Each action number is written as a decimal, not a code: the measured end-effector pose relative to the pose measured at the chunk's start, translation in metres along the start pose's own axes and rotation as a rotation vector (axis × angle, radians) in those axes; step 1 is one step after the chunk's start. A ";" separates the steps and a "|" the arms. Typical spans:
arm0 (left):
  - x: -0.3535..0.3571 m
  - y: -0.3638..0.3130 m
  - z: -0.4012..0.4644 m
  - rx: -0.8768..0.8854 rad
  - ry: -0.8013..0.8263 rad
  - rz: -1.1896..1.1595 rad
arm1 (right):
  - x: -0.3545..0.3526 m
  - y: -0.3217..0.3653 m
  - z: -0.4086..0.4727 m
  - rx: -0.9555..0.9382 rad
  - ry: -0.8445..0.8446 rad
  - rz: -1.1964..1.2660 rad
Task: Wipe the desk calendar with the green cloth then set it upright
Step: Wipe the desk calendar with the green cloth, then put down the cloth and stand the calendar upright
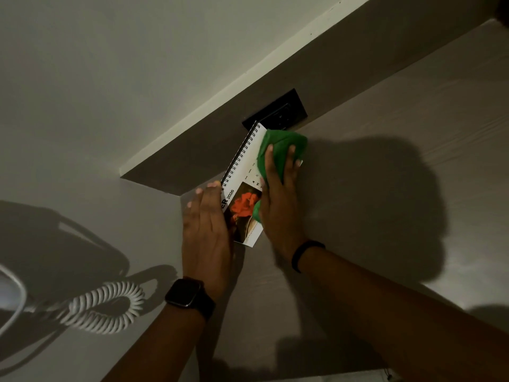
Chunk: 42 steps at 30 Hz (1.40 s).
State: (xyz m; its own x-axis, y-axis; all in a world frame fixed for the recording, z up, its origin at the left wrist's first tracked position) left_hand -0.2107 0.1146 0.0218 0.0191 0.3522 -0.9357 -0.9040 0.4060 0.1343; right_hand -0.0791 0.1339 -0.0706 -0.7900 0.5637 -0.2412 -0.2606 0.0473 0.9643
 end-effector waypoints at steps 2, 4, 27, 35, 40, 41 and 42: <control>-0.004 -0.004 0.001 -0.007 0.004 -0.019 | 0.008 0.012 -0.022 -0.063 0.160 0.028; -0.005 -0.006 0.002 -0.013 0.031 -0.031 | 0.011 0.019 -0.054 -0.149 0.314 -0.007; 0.137 -0.267 0.045 -0.051 0.185 -0.407 | -0.286 -0.120 0.125 -0.173 0.261 -1.075; 0.118 -0.244 0.037 -0.195 0.110 -0.589 | -0.255 -0.057 0.113 -0.278 0.178 -1.000; 0.072 -0.155 -0.043 -0.835 -0.287 -0.846 | -0.146 -0.015 0.076 -0.076 0.379 -0.311; 0.066 -0.133 -0.061 -0.942 -0.373 -0.862 | -0.122 -0.012 0.069 -0.010 0.435 -0.253; 0.064 -0.111 -0.076 -1.034 -0.435 -0.882 | -0.102 -0.010 0.062 0.047 0.481 -0.208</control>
State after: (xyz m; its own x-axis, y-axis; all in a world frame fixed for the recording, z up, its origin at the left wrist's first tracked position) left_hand -0.1413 0.0278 -0.0781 0.6858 0.6156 -0.3881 -0.4235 -0.0962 -0.9008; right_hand 0.0383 0.1272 -0.0492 -0.8928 0.0969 -0.4400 -0.4221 0.1613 0.8921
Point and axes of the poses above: each hand's wrist, its own z-axis towards the middle knuckle, its own x-axis out of the palm, y = z × x, the point moved 9 cm from there along z, towards the middle knuckle, and after that the axes turned 9 degrees about -y, right-handed, at the moved point
